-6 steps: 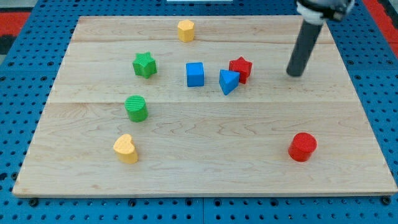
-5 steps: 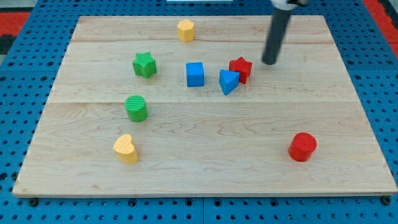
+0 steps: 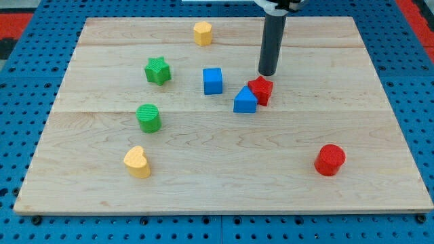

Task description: Place the red star to the top side of the red circle

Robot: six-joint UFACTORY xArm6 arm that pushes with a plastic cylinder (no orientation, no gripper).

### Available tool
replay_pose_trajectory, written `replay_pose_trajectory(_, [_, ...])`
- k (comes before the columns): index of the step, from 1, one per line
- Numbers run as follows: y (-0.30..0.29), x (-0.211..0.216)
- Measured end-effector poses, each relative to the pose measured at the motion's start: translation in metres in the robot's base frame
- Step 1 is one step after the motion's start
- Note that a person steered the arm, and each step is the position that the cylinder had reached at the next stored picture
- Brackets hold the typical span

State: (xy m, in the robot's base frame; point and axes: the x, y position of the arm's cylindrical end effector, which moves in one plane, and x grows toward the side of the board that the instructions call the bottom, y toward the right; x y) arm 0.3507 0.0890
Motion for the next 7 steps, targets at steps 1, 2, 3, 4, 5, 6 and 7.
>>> replay_pose_trajectory(1, [-0.029,-0.009])
replay_pose_trajectory(2, [-0.048,-0.013])
replay_pose_trajectory(3, [-0.056,0.015])
replay_pose_trajectory(4, [0.007,0.055])
replay_pose_trajectory(5, [0.062,0.059])
replay_pose_trajectory(6, [0.053,0.082])
replay_pose_trajectory(7, [0.042,0.061])
